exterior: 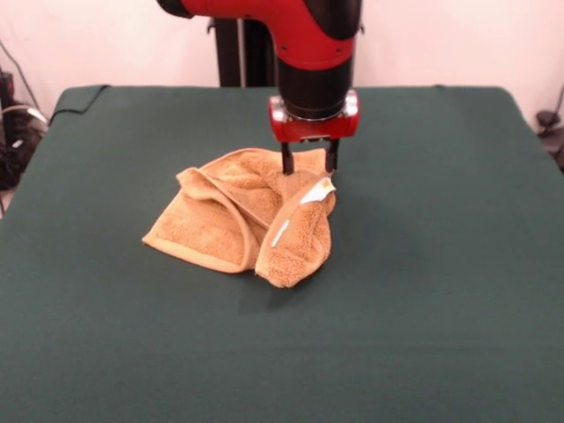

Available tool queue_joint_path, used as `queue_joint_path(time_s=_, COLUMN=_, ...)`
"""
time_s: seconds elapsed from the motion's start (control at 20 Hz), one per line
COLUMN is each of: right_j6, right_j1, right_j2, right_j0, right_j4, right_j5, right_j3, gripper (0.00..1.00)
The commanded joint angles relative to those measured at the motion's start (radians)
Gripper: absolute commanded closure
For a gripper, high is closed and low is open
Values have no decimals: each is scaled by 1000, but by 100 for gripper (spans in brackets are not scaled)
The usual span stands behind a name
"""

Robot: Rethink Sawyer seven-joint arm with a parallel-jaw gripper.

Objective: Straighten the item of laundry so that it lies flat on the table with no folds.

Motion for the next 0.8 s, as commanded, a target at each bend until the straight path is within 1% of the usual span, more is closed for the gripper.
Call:
queue_joint_path(time_s=0.05, right_j6=179, right_j1=17, right_j2=75, right_j0=69, right_j4=60, right_j5=-8, right_j3=-9, gripper=0)
queue_joint_path(time_s=0.3, right_j6=190, right_j1=20, right_j2=70, right_j0=78, right_j4=64, right_j5=-18, right_j3=-1, gripper=0)
queue_joint_path(time_s=0.4, right_j6=202, right_j1=12, right_j2=56, right_j0=94, right_j4=63, right_j5=-12, right_j3=-3, gripper=0)
queue_joint_path(time_s=0.6, right_j6=226, right_j1=-9, right_j2=24, right_j0=128, right_j4=72, right_j5=36, right_j3=-19, gripper=0)
queue_joint_path(time_s=0.8, right_j6=214, right_j1=-13, right_j2=18, right_j0=135, right_j4=84, right_j5=64, right_j3=-33, gripper=0)
